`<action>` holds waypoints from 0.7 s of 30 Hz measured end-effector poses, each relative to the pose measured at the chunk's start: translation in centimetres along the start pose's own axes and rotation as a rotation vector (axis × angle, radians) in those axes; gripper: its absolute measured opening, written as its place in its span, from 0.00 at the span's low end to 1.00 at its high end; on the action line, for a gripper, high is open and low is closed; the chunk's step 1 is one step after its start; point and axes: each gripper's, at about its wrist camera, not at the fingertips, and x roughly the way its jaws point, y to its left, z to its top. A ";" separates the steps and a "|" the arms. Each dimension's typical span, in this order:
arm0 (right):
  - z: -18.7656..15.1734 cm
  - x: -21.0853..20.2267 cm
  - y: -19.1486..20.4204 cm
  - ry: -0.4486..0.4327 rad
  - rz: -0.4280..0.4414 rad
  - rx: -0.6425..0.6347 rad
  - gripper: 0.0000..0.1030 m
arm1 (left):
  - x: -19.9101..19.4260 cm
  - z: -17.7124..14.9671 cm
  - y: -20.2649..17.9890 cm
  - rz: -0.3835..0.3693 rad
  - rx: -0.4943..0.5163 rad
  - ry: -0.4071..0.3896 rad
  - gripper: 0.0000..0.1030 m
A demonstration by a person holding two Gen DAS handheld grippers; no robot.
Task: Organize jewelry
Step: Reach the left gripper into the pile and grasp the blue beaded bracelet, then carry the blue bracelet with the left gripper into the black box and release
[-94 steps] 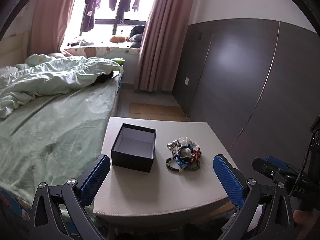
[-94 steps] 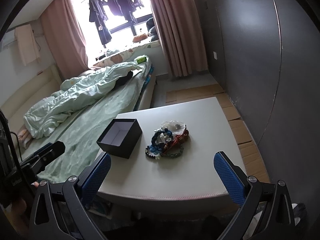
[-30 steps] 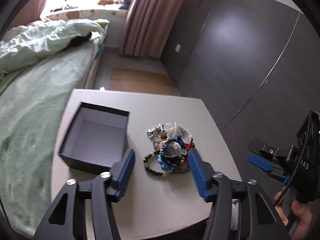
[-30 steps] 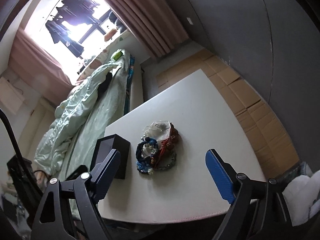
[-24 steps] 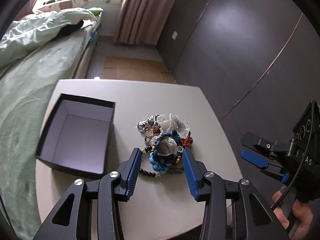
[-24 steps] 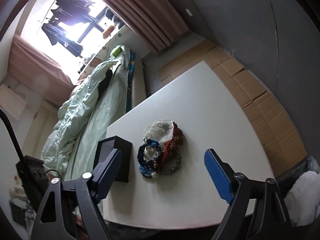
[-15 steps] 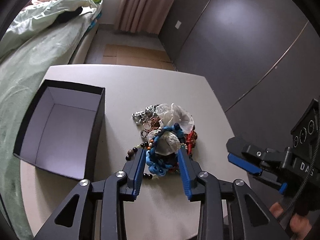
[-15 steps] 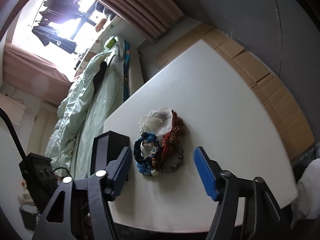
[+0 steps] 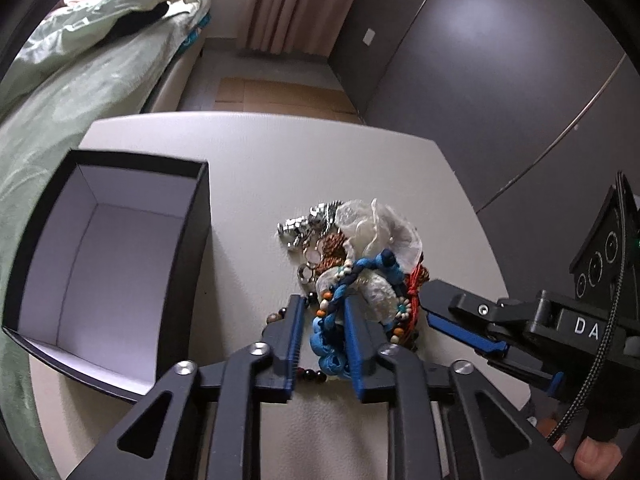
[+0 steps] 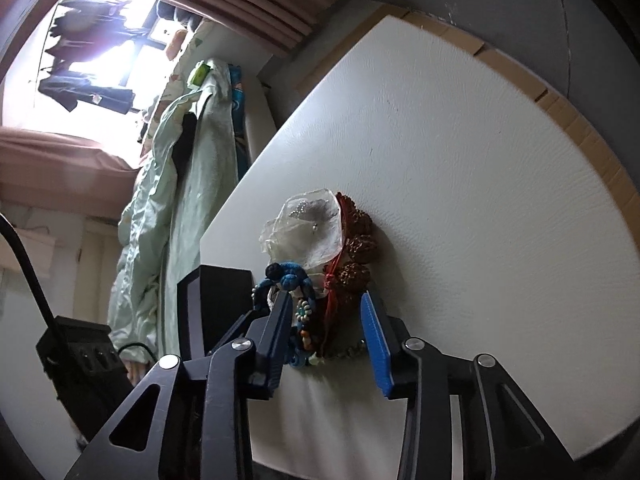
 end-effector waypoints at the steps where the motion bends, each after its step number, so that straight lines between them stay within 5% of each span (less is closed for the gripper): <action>1: 0.0 0.2 0.1 0.000 -0.004 -0.001 0.34 | 0.2 -0.1 0.1 -0.005 -0.003 0.009 0.10; 19: 0.3 0.9 1.1 -0.007 -0.090 -0.057 0.28 | -5.9 0.2 1.4 -0.101 -0.049 -0.143 0.07; 21: 0.2 1.0 1.3 -0.012 -0.124 -0.075 0.19 | -6.4 0.4 1.5 -0.101 -0.052 -0.152 0.07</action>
